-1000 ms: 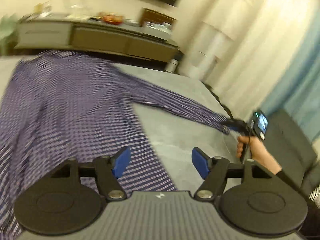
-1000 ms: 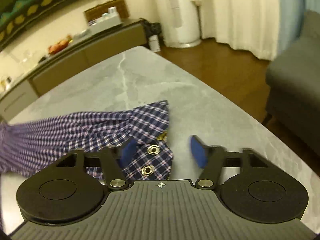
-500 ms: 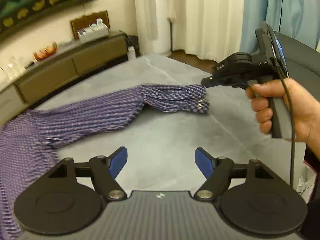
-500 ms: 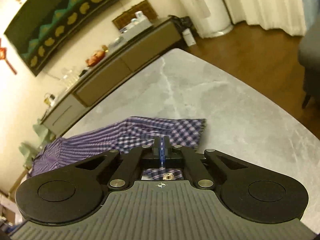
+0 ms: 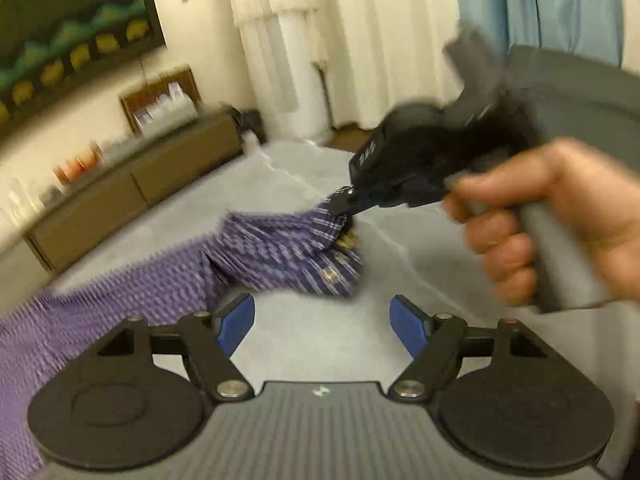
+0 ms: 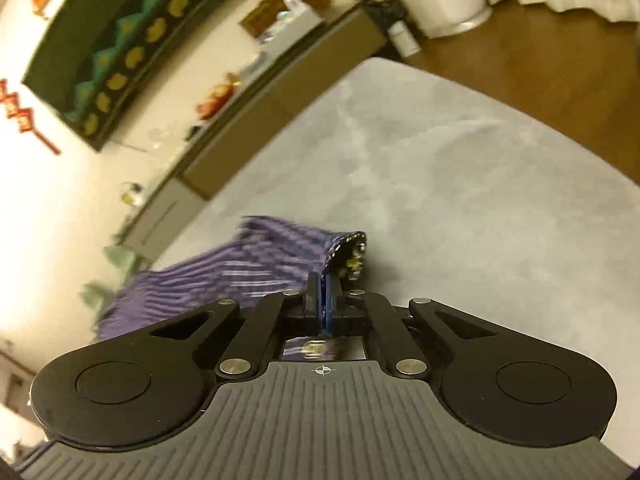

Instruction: Fold clothes

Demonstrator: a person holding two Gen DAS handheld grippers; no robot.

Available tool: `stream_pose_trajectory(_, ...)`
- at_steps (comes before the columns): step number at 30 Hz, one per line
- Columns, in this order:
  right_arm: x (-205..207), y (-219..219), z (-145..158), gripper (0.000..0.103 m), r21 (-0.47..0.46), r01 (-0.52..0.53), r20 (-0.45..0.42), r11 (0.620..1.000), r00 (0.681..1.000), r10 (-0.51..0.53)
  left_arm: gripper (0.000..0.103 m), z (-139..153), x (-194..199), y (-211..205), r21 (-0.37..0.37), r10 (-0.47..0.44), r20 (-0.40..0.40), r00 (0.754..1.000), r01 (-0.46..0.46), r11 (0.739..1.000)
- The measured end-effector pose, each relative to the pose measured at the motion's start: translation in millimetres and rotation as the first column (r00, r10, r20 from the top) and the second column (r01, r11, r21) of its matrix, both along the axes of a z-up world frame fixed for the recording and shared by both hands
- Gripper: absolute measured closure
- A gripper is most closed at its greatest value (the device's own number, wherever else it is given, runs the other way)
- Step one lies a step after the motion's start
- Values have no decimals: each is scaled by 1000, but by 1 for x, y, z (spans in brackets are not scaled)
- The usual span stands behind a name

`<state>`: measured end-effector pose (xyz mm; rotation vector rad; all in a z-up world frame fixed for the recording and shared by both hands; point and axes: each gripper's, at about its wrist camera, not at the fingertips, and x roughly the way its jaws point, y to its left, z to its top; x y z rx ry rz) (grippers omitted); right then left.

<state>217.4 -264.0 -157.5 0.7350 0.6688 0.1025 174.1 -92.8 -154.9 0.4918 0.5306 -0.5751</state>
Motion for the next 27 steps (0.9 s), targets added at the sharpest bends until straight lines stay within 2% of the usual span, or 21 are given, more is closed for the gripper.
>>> stream_pose_trajectory(4,-8,14,21,102,29,-55,35,998,998,54,27,-9,5,-15,-2,-19,29,999,20,1000)
stream_pose_trajectory(7,-14,23,33,102,52,-98,41,994,995,96,27,-13,7,-34,24,-29,88,996,27,999)
stream_pose_trajectory(11,-25,31,52,102,48,-149,72,988,987,146,27,-27,5,-58,128,-31,225,974,2,992)
stream_pose_trajectory(15,-30,34,64,102,13,-178,85,984,981,177,27,-31,1,-64,110,-30,298,954,-3,994)
stream_pose_trajectory(17,-31,32,65,102,3,-196,75,981,978,195,36,-35,2,-69,161,-58,307,950,8,987)
stream_pose_trajectory(18,-31,29,66,102,6,-209,76,978,975,208,51,-36,2,-68,168,-81,304,949,30,985)
stream_pose_trajectory(19,-32,24,66,101,25,-230,83,973,970,227,73,-36,3,-67,168,-101,293,951,53,984)
stream_pose_trajectory(21,-35,19,65,92,47,-274,100,961,958,269,96,-36,10,-62,149,-127,220,967,95,984)
stream_pose_trajectory(23,-37,19,64,90,61,-314,111,948,946,306,98,-36,13,-56,122,-127,179,976,106,987)
stream_pose_trajectory(25,-39,19,64,62,65,-324,125,944,941,315,98,-38,16,-52,110,-120,169,978,102,989)
stream_pose_trajectory(26,-41,17,65,39,46,-299,133,953,947,291,98,-39,16,-49,101,-114,163,980,99,990)
stream_pose_trajectory(27,-43,14,67,34,20,-259,141,966,957,253,98,-39,15,-47,91,-112,157,981,98,991)
